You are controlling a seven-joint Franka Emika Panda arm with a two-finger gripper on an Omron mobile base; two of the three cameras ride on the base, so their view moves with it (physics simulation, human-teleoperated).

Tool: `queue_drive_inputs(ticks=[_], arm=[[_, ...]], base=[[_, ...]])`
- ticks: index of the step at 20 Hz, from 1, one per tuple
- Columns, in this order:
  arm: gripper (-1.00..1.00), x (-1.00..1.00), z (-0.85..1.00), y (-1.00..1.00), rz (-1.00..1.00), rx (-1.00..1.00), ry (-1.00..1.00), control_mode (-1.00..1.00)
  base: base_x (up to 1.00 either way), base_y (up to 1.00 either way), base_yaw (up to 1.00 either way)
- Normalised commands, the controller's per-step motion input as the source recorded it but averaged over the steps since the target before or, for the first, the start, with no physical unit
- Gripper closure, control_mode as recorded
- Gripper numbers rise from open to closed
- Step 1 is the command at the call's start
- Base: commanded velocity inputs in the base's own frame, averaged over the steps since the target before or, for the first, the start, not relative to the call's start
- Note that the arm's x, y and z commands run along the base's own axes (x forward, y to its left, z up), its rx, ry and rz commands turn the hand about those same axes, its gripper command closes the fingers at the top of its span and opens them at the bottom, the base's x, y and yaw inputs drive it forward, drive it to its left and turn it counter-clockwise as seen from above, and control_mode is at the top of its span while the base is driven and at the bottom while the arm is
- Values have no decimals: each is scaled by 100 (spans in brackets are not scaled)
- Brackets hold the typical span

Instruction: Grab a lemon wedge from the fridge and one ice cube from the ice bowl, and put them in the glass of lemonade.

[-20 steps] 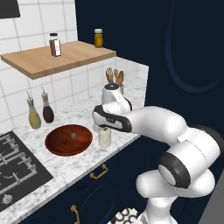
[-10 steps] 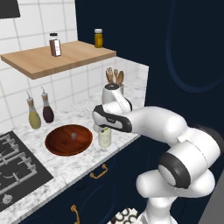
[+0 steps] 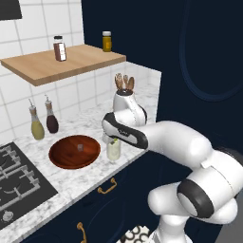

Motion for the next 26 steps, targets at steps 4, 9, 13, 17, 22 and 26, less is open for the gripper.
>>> queue_drive_inputs(ticks=[4, 9, 13, 17, 22, 26], arm=[[-100, -71, 42, -23, -2, 14, -12, -100], [-100, -69, 99, -36, -7, 5, -2, -100], [-100, -76, 64, -67, -15, 0, 4, -100], [-100, -69, 15, -31, -32, 5, 3, -100], [-100, -63, 2, -31, -19, 9, -3, -100], [-100, -54, 34, -46, -11, 17, -25, -100]], base=[[0, 0, 0], [0, 0, 0], [0, 0, 0], [0, 0, 0], [0, 0, 0], [0, 0, 0]])
